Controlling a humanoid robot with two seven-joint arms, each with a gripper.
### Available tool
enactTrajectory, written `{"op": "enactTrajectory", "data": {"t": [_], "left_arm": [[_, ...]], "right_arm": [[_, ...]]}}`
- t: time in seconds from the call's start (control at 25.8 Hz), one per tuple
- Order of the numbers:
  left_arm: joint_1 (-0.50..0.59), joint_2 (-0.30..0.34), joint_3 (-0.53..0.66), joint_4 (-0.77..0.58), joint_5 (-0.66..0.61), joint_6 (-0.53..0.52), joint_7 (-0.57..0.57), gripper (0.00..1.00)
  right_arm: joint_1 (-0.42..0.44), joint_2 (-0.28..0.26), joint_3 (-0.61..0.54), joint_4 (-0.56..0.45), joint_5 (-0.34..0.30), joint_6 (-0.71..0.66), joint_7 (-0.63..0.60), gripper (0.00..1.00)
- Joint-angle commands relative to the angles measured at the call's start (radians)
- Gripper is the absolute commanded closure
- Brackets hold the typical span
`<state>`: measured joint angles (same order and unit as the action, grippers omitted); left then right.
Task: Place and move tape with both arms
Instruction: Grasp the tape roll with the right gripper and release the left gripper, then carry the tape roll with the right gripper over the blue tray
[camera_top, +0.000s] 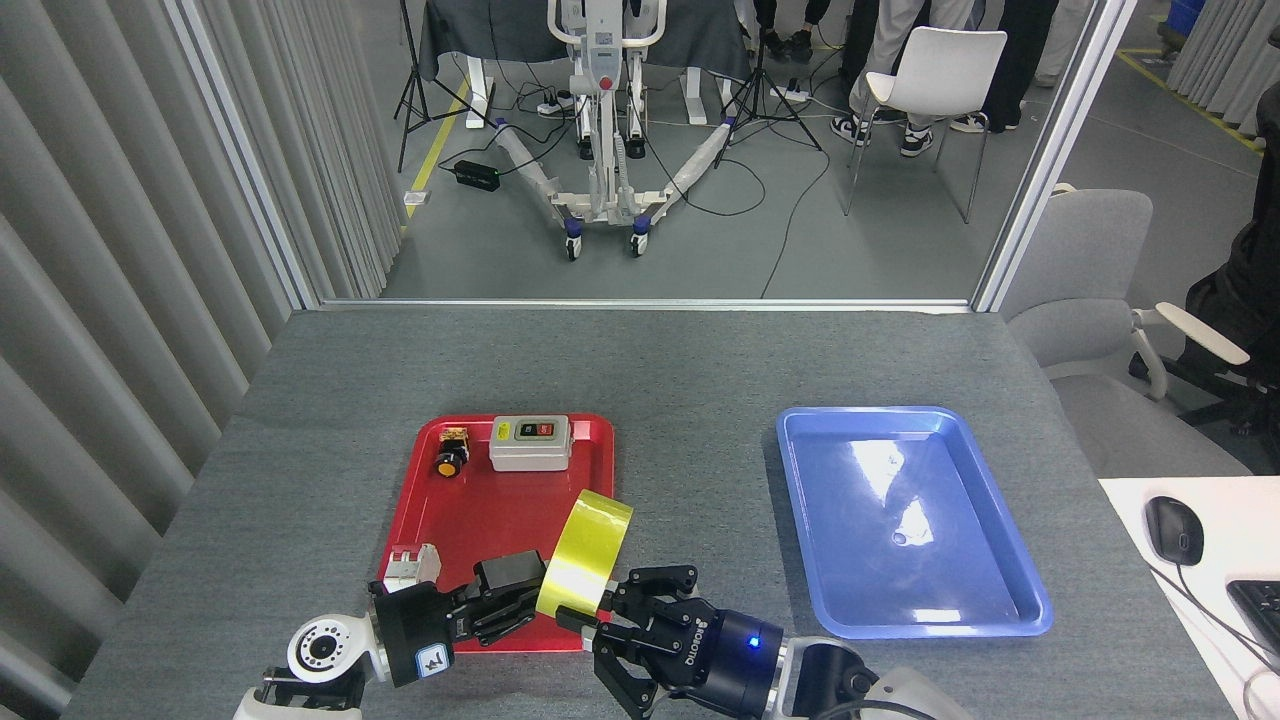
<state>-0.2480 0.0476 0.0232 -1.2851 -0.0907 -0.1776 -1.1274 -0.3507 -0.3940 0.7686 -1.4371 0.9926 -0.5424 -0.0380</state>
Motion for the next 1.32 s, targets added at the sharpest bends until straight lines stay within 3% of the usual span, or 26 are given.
{"op": "enactTrajectory", "data": {"t": [0.0, 0.08, 0.7, 0.81, 1.01, 1.16, 1.28], "left_arm": [[-0.004, -0.002, 0.003, 0.013, -0.018, 0.001, 0.026, 0.64], [-0.008, -0.002, 0.004, 0.018, -0.015, -0.005, 0.026, 0.01], [-0.053, 0.0, 0.006, 0.089, -0.024, -0.017, 0.038, 0.0], [-0.07, 0.002, 0.032, 0.142, -0.11, -0.083, 0.069, 0.0], [-0.074, 0.006, 0.061, 0.208, -0.366, -0.223, 0.353, 0.0], [-0.076, 0.008, 0.061, 0.21, -0.491, -0.22, 0.617, 0.0], [-0.08, 0.008, 0.063, 0.207, -0.5, -0.178, 0.689, 0.0]], "right_arm": [[-0.001, 0.003, 0.0, 0.0, 0.0, -0.016, -0.002, 0.7], [-0.001, 0.003, 0.0, 0.0, 0.0, -0.016, -0.002, 0.7], [-0.002, 0.006, 0.0, 0.0, 0.001, -0.031, -0.002, 0.71], [-0.002, 0.006, -0.002, -0.002, 0.001, -0.03, -0.002, 0.71], [0.016, -0.016, -0.037, -0.068, -0.002, -0.031, 0.063, 0.75], [0.104, -0.066, -0.193, -0.115, -0.003, -0.018, 0.096, 0.76], [0.114, -0.098, -0.272, -0.088, -0.011, 0.041, 0.105, 0.77]]}}
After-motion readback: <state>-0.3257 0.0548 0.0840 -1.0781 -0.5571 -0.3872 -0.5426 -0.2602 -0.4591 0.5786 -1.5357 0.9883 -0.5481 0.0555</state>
